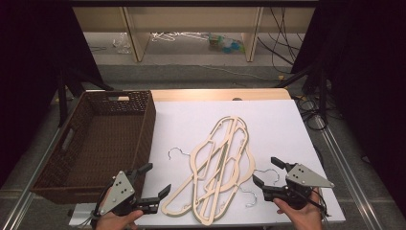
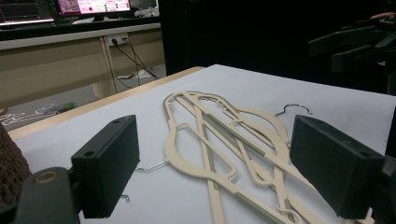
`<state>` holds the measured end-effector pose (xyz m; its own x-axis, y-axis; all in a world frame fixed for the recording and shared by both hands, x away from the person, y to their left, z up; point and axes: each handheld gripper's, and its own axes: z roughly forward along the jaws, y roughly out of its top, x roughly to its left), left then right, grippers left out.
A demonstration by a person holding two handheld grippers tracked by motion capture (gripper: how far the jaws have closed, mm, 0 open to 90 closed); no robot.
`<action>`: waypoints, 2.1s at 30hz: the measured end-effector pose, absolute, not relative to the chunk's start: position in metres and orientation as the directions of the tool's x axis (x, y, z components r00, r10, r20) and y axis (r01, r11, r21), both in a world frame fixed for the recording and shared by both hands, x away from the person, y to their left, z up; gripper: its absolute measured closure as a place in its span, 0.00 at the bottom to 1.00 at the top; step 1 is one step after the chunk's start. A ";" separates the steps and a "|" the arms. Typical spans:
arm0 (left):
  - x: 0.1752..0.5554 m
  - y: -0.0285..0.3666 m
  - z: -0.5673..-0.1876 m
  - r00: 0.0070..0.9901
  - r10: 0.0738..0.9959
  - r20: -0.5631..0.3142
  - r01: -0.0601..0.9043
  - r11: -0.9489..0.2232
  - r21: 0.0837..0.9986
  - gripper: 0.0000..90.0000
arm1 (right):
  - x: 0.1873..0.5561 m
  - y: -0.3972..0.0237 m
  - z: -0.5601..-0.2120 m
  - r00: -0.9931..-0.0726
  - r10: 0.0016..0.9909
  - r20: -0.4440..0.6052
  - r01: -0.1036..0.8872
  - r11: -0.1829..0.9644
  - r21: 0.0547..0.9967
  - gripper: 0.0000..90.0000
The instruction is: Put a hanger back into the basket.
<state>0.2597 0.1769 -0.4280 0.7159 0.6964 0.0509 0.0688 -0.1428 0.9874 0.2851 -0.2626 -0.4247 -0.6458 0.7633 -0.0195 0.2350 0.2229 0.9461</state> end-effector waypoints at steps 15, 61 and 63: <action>0.260 0.175 -0.429 0.716 0.695 0.062 0.063 -0.153 0.986 0.17 | 0.290 -0.247 -0.430 -0.666 0.746 -0.006 0.291 0.268 0.918 0.18; 0.260 0.174 -0.429 0.716 0.695 0.065 0.063 -0.157 0.985 0.17 | 0.340 -0.173 -0.454 -0.694 0.720 -0.002 0.504 0.488 0.713 0.22; 0.260 0.174 -0.429 0.717 0.694 0.064 0.063 -0.156 0.986 0.17 | 0.342 -0.172 -0.455 -0.697 0.717 -0.005 0.501 0.492 0.713 0.22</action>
<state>0.2602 0.1739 -0.4292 0.7168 0.6944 0.0641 0.0634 -0.1565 0.9856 0.3421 -0.1722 -0.4551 -0.6966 0.7174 -0.0055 0.5007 0.4916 0.7125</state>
